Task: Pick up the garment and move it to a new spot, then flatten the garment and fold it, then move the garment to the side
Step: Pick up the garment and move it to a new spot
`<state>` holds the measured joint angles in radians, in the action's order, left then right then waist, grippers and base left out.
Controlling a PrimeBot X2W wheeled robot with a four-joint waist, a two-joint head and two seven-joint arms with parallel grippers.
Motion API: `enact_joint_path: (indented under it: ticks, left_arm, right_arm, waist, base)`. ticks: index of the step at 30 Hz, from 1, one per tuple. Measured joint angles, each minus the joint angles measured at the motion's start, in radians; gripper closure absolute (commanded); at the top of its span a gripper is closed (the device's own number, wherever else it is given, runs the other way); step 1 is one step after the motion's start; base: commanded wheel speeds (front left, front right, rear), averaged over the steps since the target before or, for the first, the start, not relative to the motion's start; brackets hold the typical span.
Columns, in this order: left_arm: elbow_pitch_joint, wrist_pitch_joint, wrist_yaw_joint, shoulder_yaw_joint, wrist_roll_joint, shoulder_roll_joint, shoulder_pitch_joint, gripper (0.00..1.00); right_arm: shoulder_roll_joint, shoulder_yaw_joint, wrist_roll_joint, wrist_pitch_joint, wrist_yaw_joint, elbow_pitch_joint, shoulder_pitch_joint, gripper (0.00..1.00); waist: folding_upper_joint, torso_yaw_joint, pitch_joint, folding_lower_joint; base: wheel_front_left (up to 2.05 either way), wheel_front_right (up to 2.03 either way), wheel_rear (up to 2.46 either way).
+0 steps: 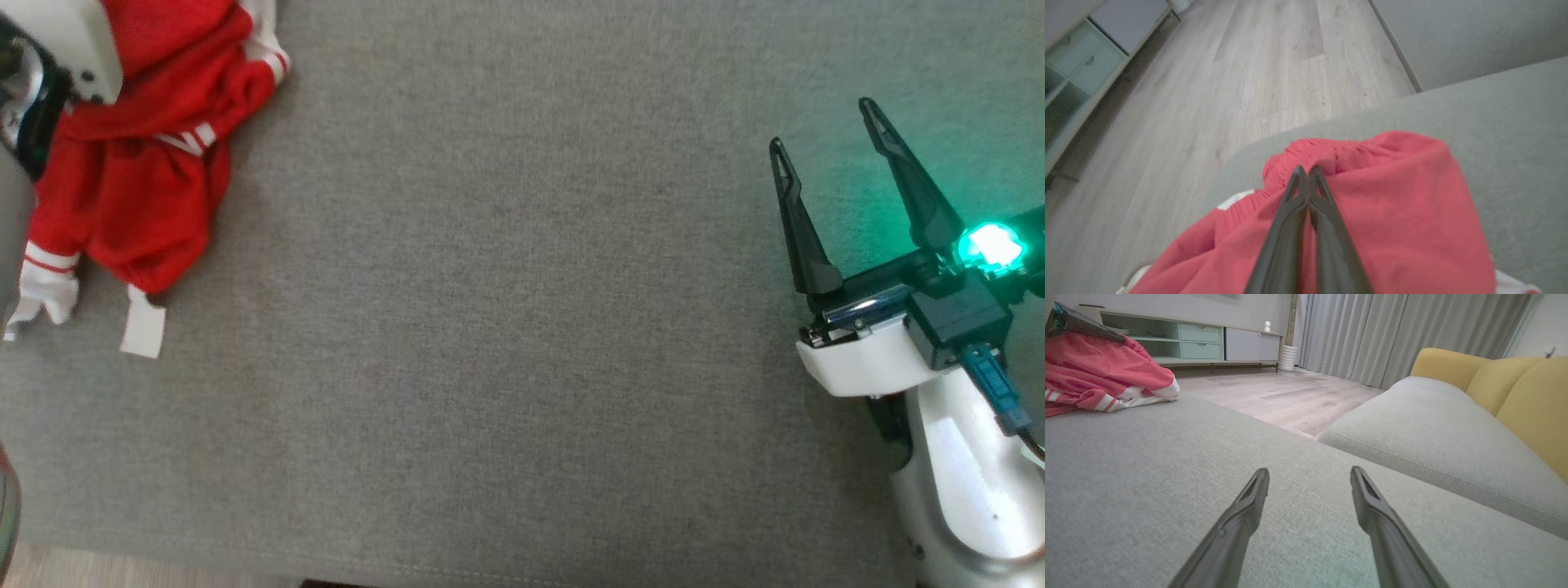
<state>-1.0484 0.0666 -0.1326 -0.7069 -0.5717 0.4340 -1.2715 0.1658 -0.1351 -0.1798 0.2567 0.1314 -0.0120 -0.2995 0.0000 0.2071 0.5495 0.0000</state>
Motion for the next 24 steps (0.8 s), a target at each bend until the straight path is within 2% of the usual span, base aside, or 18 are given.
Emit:
enact_joint_path:
  ticks: [6,17,20,24]
  left_arm:
    - [0.062,-0.1,0.0,-0.122,0.001,0.0,-0.052,1.0]
    - [0.13,-0.165,0.0,-0.296,-0.033,0.005,-0.082,1.0]
    - [0.159,-0.18,0.0,-0.333,-0.036,-0.009,-0.114,1.0]
    - [0.215,-0.202,0.0,-0.378,-0.054,-0.056,-0.136,1.0]
  right_arm:
    - [-0.037,0.0,0.032,0.0,0.0,-0.016,0.008,0.0]
    - [-0.093,0.017,0.092,0.0,0.0,-0.03,0.143,0.0]
    - [-0.099,0.034,0.103,0.0,0.0,-0.028,0.188,0.0]
    - [-0.105,0.053,0.111,0.0,0.0,-0.018,0.247,0.0]
  waist:
    - [0.0,-0.003,-0.103,-0.0001]
    - [0.0001,-0.047,-0.326,-0.0003]
    - [0.0001,-0.072,-0.389,-0.0005]
    - [0.0001,-0.122,-0.451,-0.0005]
  base:
    - [0.0,0.0,0.0]
    - [0.0,0.0,0.0]
    - [0.0,0.0,0.0]
    - [0.0,0.0,0.0]
